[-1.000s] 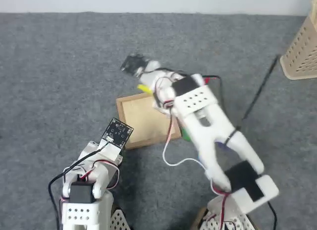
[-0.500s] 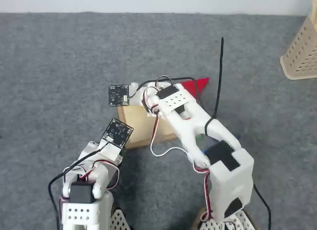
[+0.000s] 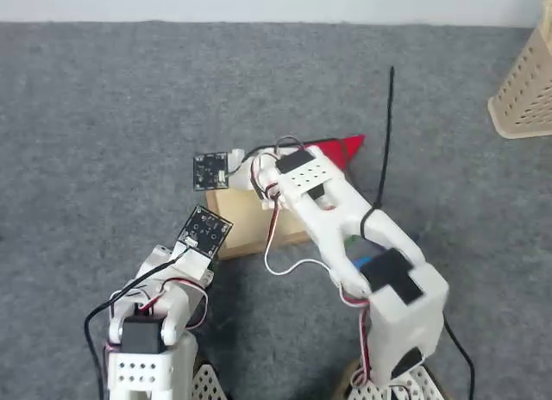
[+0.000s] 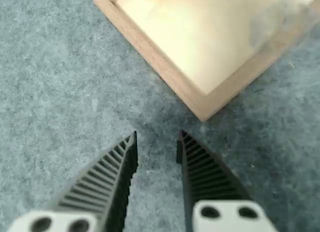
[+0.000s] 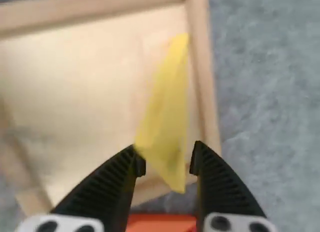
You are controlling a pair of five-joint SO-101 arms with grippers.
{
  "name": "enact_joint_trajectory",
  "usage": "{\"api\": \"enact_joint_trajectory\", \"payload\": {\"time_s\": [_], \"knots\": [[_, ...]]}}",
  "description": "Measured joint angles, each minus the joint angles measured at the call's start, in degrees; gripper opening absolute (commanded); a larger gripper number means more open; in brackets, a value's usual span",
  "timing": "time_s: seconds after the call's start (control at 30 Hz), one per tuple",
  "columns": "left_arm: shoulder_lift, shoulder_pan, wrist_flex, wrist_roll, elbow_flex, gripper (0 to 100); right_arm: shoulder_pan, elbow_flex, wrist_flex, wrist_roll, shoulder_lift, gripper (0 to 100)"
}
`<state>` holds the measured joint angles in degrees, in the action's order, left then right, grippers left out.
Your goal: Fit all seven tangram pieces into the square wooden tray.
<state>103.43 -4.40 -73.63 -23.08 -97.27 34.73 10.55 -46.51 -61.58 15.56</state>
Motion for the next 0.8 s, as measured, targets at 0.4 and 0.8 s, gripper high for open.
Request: {"api": "enact_joint_trajectory", "payload": {"time_s": [0.4,0.8], "knots": [[0.0,0.0,0.0,0.0,0.0,12,-4.3,1.6,-1.6,9.2,-4.7,13.6],[0.0,0.0,0.0,0.0,0.0,12,-4.6,6.7,0.7,12.4,-4.0,2.0]]}}
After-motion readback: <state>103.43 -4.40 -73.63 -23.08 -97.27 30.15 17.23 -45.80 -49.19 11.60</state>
